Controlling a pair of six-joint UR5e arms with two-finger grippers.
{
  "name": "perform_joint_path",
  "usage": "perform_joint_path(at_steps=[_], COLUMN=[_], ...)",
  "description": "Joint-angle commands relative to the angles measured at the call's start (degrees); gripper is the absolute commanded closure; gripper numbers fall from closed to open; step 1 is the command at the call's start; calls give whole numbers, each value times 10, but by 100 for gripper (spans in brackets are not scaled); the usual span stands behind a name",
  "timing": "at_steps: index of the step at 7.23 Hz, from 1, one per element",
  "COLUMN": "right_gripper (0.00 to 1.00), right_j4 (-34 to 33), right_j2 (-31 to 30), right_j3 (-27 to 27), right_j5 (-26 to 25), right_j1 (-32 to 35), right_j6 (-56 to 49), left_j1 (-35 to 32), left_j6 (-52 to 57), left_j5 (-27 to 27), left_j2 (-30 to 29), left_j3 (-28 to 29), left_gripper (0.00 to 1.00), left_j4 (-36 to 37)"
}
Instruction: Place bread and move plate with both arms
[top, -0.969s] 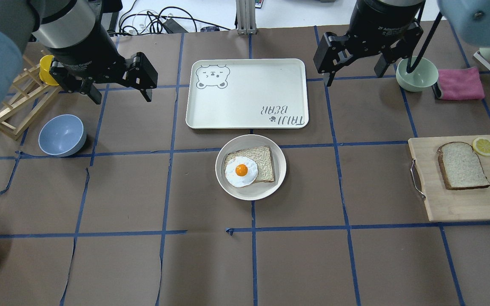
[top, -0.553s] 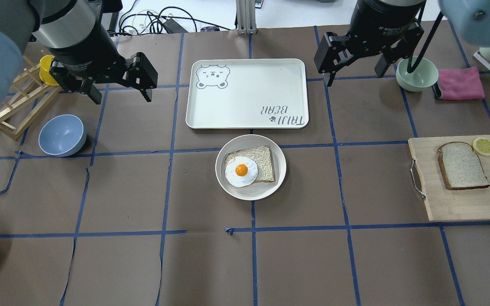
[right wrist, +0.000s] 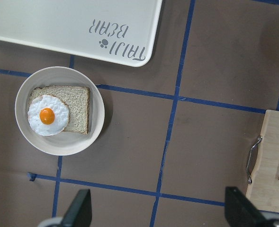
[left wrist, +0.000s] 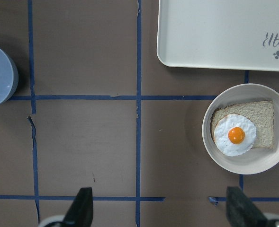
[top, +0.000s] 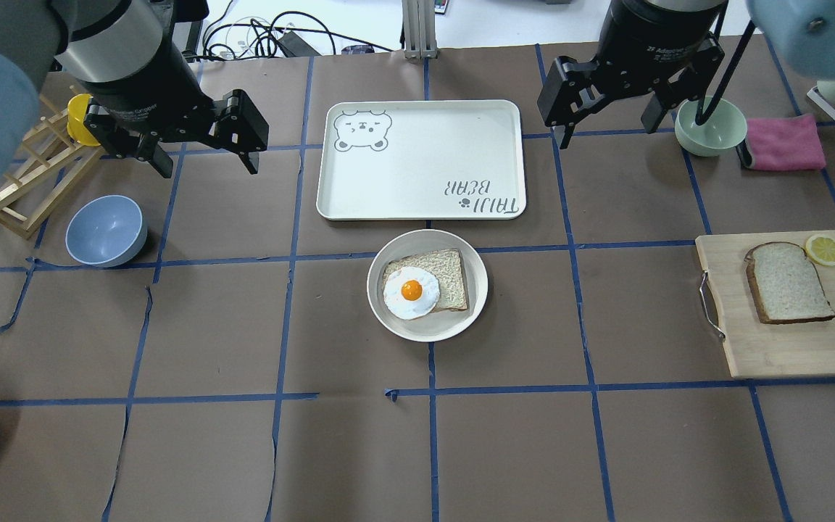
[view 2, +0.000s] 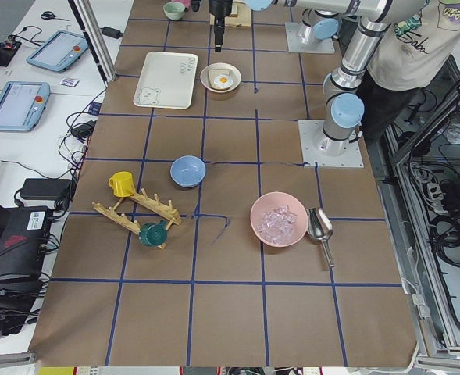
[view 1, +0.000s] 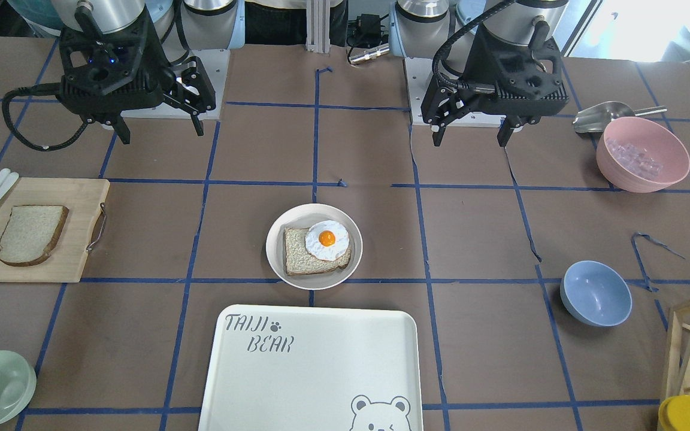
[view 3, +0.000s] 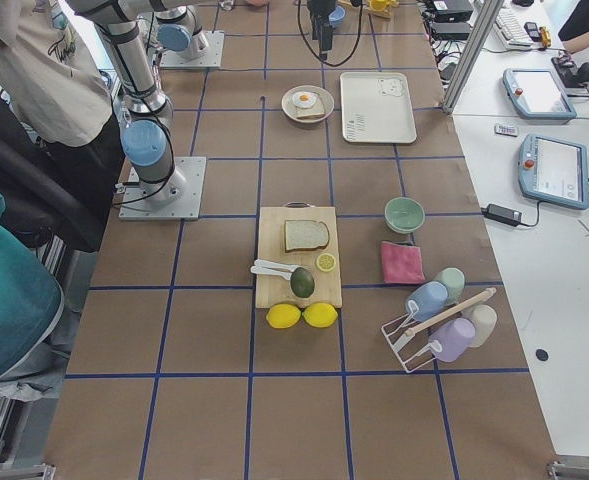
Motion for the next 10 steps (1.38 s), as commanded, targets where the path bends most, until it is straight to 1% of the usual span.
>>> perform_joint_path(at_steps=[1,3,4,5,6,7,8,9,10], right_gripper=[0,0,0,0,0,0,0,0,0], right_j4=[4,-3,-2,1,5,-6,-52,-113,-149], right_j2=[-1,1,7,20,27,30,33,35,48], right_j3=[0,-1,1,4,24,59,100,144,182], right_j5=[4,1,0,-1,3,4,0,2,8], right_j1=[0,-4,-32,-87,-159,-212,-254,-296,-340], right_j6=[0,0,-22,-67,-109,-144,-218,-283,-327], left_j1=[0,0,0,0,0,0,0,0,0], left_j6=[0,0,-1,0,0,0,0,-1,0], left_j5=[0,0,0,-1,-1,-1,-1,-1,-1], left_j2=[0,0,0,0,0,0,0,0,0], left_j3=[0,0,0,0,0,0,0,0,0], left_gripper=[0,0,0,0,0,0,0,0,0], left_j4=[0,0,0,0,0,0,0,0,0])
